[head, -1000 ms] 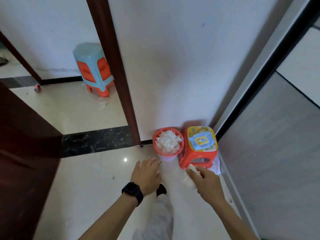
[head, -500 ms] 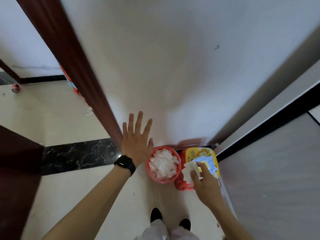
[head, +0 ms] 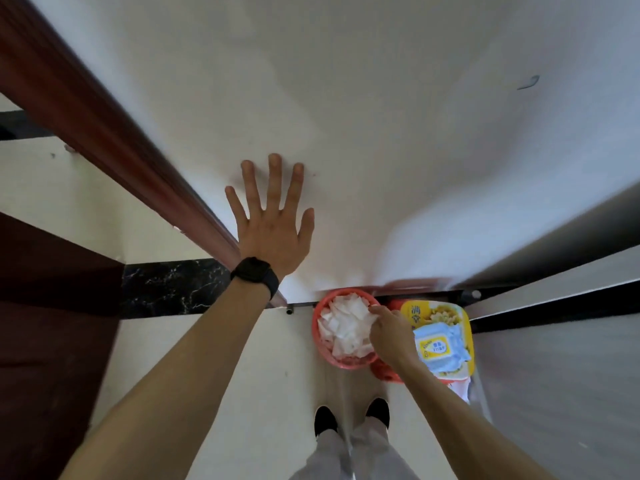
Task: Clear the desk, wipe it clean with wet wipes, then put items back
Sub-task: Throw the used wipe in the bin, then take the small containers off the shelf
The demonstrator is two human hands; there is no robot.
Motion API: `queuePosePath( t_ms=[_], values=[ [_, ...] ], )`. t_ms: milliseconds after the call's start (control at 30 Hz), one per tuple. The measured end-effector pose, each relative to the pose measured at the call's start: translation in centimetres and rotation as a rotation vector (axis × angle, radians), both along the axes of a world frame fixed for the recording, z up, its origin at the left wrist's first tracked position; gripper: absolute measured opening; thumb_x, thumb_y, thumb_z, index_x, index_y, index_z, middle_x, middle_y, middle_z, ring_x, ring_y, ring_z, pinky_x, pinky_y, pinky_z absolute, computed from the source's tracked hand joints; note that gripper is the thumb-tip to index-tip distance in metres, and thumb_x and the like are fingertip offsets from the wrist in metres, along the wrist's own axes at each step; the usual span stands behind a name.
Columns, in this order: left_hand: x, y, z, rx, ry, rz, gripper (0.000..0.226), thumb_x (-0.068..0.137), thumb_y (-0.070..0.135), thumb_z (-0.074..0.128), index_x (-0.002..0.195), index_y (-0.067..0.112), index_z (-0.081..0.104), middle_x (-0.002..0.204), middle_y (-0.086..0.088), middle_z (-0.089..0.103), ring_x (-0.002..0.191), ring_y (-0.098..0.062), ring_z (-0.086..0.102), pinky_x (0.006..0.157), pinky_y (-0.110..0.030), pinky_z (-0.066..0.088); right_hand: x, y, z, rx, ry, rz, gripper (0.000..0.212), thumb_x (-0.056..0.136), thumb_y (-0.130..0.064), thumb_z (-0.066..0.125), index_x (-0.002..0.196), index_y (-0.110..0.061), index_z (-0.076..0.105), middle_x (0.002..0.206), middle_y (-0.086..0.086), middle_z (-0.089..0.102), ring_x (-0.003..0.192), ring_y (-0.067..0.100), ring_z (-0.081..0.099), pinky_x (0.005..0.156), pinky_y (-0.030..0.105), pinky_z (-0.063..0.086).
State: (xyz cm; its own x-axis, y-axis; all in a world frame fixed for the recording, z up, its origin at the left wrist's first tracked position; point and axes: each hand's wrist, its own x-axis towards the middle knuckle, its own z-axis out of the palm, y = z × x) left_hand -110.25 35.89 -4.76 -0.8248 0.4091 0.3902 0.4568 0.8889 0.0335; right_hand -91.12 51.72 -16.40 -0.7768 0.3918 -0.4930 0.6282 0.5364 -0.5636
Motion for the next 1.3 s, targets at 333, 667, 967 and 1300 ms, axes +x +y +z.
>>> queuePosePath(
  t_ms=[333, 667, 967, 1300],
  values=[
    [-1.3, 0.4, -1.8, 0.035, 0.097, 0.014, 0.069, 0.100, 0.053, 0.039, 0.156, 0.027, 0.008, 0.162, -0.009, 0.010, 0.145, -0.048, 0.010, 0.114, -0.069, 0.015, -2.5, 1.5, -5.9, 0.014, -0.275, 0.388, 0.060, 0.097, -0.029, 0.046, 0.153, -0.039, 0.027, 0.161, 0.015, 0.018, 0.140, 0.034, 0.038, 0.107, 0.042, 0.043],
    [-0.4, 0.5, -0.1, -0.043, -0.018, 0.038, 0.071, 0.099, 0.055, 0.038, 0.158, 0.028, 0.008, 0.166, -0.007, 0.002, 0.149, -0.045, 0.003, 0.115, -0.068, 0.009, -0.8, 3.1, -2.4, 0.078, -0.303, 0.503, 0.044, 0.099, -0.033, 0.040, 0.142, -0.027, 0.050, 0.142, 0.004, 0.056, 0.127, 0.027, 0.054, 0.099, 0.032, 0.041],
    [8.8, -5.9, 2.3, 0.002, -0.413, 0.284, 0.065, 0.095, 0.033, 0.043, 0.155, 0.035, 0.018, 0.164, 0.002, 0.017, 0.150, -0.026, 0.015, 0.120, -0.052, 0.013, -3.4, 0.2, 14.9, 0.213, 0.480, 0.699, 0.037, 0.096, -0.047, 0.047, 0.128, -0.038, 0.063, 0.133, -0.014, 0.061, 0.135, 0.013, 0.039, 0.110, 0.014, 0.019],
    [35.7, -25.4, 7.0, 0.323, -0.421, 1.127, 0.051, 0.096, 0.041, 0.046, 0.146, 0.039, 0.039, 0.154, 0.008, 0.040, 0.144, -0.021, 0.030, 0.118, -0.043, 0.023, -0.7, -23.4, 22.4, -0.050, 0.924, 1.332, 0.042, 0.093, -0.040, 0.047, 0.124, -0.021, 0.068, 0.124, -0.003, 0.068, 0.124, 0.027, 0.052, 0.107, 0.029, 0.035]
  ],
)
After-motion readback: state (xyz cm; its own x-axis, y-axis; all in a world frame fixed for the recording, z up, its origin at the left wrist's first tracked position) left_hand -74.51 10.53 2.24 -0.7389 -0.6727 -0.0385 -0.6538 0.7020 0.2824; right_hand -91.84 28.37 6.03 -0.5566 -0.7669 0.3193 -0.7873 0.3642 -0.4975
